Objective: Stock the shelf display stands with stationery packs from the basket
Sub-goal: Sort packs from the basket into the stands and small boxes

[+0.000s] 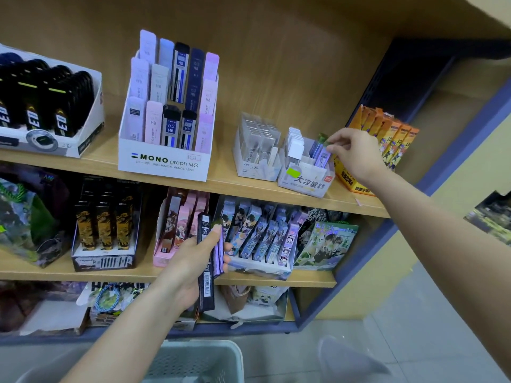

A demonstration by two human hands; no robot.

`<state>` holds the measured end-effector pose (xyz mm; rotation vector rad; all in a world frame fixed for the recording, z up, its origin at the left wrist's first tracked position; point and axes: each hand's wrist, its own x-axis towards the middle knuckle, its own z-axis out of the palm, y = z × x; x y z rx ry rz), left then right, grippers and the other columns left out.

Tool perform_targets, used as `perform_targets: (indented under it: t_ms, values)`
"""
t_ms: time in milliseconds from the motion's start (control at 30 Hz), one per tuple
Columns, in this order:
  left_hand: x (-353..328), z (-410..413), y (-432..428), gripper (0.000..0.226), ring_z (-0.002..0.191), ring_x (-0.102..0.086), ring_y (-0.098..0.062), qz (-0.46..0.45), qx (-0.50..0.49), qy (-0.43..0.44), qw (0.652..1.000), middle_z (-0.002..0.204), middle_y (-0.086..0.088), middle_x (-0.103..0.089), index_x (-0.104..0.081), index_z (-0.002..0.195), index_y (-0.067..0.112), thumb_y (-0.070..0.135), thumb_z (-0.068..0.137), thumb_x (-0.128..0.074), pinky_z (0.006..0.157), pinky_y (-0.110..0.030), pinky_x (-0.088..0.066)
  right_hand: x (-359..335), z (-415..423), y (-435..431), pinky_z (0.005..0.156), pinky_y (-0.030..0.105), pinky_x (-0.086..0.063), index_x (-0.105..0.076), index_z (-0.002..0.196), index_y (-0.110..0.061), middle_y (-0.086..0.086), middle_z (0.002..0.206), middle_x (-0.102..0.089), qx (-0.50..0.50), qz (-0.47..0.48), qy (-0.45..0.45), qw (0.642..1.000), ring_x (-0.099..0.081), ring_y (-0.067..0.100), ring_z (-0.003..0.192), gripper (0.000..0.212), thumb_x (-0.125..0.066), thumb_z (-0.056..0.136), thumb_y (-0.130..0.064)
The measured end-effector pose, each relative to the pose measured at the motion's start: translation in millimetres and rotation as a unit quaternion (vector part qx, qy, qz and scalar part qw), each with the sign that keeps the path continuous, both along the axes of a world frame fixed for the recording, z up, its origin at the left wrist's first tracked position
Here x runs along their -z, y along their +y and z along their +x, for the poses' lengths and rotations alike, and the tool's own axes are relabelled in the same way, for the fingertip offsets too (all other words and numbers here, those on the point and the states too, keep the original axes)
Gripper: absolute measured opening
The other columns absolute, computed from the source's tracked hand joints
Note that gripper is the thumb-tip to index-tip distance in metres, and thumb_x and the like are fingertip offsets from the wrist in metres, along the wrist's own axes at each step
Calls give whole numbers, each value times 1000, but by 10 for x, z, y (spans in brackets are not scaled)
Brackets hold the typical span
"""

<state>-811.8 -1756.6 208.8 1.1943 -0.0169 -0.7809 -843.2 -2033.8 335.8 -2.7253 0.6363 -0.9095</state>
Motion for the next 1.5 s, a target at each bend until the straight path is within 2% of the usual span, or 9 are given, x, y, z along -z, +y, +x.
perform_targets:
  t_ms: [67,233,367,567,733,900,967,1200,1500]
  values:
    - [-30,-36,14,12,56,-48,-19,-24,-8,-1,1000,72,-11,-50,-44,86,27,28,96,-51,30,-13,-39,27,15,-30,77,24,-44,-69,100,-7,10,96,-67,10,0,-14,1000,-55,14,85,12,-62,89,-10]
    - [8,-29,11,54,60,-51,-21,-8,5,-20,1000,65,-7,-47,-35,140,1,26,95,-53,26,-12,-33,55,43,-47,76,24,-45,-66,103,-9,9,100,-62,29,-14,-44,999,-54,13,83,17,-66,86,-9]
    - [-33,-29,11,46,32,-54,-5,-2,-3,7,1000,44,-1,-57,-43,135,3,24,95,-54,29,-12,-38,122,8,62,73,27,-42,-60,110,-10,7,107,-58,48,-36,-64,996,-51,13,85,18,-56,93,-15]
    - [70,51,10,19,57,-70,-23,-23,-5,57,998,93,-23,-67,-59,95,5,24,92,-59,54,-31,-59,401,-259,787,64,15,-36,-53,111,-14,-11,95,-46,-45,-31,-94,994,-46,2,71,16,-49,96,-14]
    - [95,53,2,19,59,-71,-24,-14,-2,50,999,87,-20,-70,-61,95,4,23,91,-61,56,-32,-60,807,-356,1351,59,9,-36,-54,98,-24,-15,84,-53,-127,154,79,977,-46,-4,64,8,-51,96,-31]
    - [85,-36,-1,16,51,-67,-21,-1,47,0,999,69,-14,-71,-64,92,4,19,90,-61,45,-25,-54,1008,-199,1533,59,21,-35,-62,95,4,25,81,-59,-104,370,189,904,-39,17,58,47,-48,96,-41]
    - [97,-43,1,17,56,-68,-21,20,57,-12,998,75,-14,-72,-65,92,5,22,90,-62,47,-26,-54,1005,-174,1538,57,21,-37,-64,82,-6,8,64,-53,-97,413,190,885,-39,14,53,33,-51,97,-33]
    - [85,16,29,13,59,-70,-23,-20,25,20,999,86,-19,-71,-63,95,2,14,91,-60,49,-31,-58,722,-307,1392,55,15,-51,-61,90,-9,4,69,-61,-139,433,47,889,-56,3,50,16,-48,98,-13]
    - [17,-26,42,20,36,-48,-11,-8,25,6,1000,52,-3,-57,-57,88,0,19,94,-56,39,-18,-47,35,-333,544,62,20,-54,-49,100,-14,-4,77,-53,-57,169,-227,957,-56,0,56,7,-43,100,-12]
